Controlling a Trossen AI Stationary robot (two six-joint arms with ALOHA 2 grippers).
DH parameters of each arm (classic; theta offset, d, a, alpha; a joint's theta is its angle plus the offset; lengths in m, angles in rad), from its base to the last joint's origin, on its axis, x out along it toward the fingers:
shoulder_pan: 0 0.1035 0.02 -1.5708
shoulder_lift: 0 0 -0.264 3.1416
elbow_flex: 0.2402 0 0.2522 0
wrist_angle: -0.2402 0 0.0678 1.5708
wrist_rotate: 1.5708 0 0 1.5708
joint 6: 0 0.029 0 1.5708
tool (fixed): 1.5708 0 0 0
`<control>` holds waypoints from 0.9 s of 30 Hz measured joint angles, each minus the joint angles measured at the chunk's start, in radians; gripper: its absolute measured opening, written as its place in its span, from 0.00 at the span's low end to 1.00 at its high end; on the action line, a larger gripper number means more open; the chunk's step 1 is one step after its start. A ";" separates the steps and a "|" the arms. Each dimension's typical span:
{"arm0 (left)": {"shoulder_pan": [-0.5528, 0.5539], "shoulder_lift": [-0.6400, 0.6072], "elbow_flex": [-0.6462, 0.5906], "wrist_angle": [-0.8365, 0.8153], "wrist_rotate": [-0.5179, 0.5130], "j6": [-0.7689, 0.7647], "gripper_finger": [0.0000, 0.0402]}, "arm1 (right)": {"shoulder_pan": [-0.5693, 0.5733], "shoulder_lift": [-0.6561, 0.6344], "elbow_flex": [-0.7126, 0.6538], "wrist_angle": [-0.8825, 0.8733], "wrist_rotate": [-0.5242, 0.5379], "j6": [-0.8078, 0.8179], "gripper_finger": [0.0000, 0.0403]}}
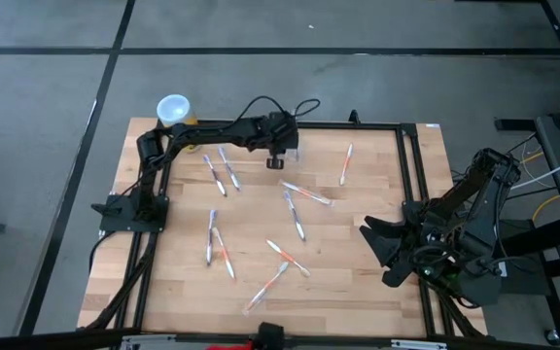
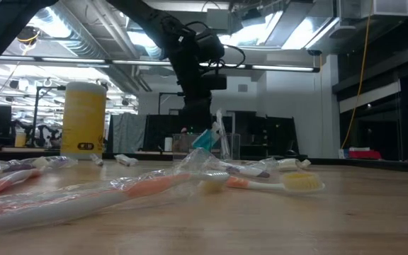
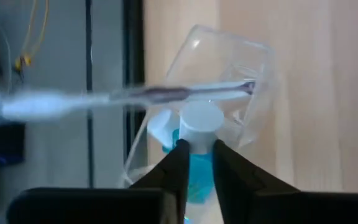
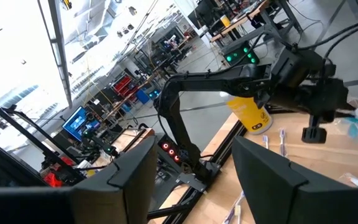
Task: Pick & Place toothbrushing station
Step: Put the blue mouthwash into the middle section of the transparent organizer
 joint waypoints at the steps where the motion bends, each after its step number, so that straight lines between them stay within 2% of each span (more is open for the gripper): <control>1: 0.010 -0.001 0.000 -0.002 0.002 -0.033 0.10 | 0.000 0.000 0.000 0.000 0.000 0.004 0.53; 6: 0.074 -0.024 -0.002 -0.001 0.020 -0.220 0.03 | 0.000 0.000 0.000 0.000 0.000 0.010 0.53; 11: 0.131 -0.032 -0.002 -0.004 0.075 -0.310 0.01 | 0.000 0.000 0.000 -0.006 0.000 0.010 0.53; 20: 0.162 -0.032 -0.002 0.001 0.182 -0.360 0.00 | 0.000 0.000 0.000 -0.006 0.000 0.018 0.53; 24: 0.150 -0.032 -0.002 -0.054 0.317 -0.353 0.01 | -0.003 0.000 0.000 -0.006 0.000 0.018 0.53; 27: 0.121 -0.032 -0.002 -0.069 0.323 -0.355 0.00 | -0.004 0.000 0.000 -0.007 0.000 0.017 0.53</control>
